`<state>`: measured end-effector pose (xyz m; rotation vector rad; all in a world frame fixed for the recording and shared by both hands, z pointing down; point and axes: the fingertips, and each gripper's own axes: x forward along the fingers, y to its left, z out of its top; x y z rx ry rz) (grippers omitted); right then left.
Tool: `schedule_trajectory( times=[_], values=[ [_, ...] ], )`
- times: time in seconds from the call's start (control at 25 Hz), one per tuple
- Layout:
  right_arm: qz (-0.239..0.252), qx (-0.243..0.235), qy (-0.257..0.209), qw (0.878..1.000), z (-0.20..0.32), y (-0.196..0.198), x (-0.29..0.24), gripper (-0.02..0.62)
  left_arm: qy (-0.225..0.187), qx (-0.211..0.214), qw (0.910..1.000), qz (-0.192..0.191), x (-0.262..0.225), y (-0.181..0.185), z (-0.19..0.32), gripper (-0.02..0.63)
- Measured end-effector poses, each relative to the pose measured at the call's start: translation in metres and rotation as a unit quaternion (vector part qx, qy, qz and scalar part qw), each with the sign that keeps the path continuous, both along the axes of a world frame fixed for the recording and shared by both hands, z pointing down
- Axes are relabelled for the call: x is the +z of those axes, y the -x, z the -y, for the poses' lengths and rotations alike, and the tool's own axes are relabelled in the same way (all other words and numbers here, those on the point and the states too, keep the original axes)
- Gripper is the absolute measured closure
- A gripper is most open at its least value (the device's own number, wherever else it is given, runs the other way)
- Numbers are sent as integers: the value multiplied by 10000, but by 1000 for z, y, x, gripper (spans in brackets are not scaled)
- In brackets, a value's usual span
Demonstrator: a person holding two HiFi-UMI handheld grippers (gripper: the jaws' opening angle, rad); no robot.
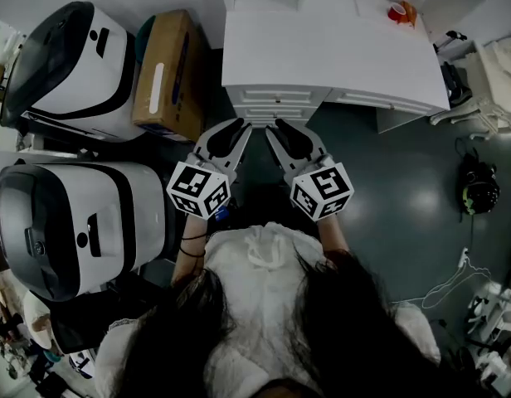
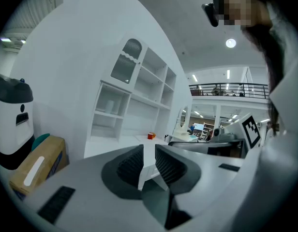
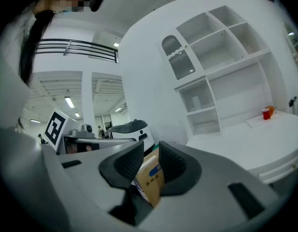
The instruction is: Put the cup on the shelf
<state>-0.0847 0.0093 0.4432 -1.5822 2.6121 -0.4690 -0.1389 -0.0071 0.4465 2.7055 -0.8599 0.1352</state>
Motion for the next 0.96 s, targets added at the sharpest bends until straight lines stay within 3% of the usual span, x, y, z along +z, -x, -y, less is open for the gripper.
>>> schedule_trajectory(
  times=[0.32, 0.96],
  values=[
    [-192, -47, 116, 9997, -21, 33, 8, 491, 70, -21, 9997, -245, 4, 28, -12, 538],
    [-491, 106, -5, 9987, -14, 16, -1, 492, -60, 13, 9991, -413, -6, 20, 0, 538]
  ],
)
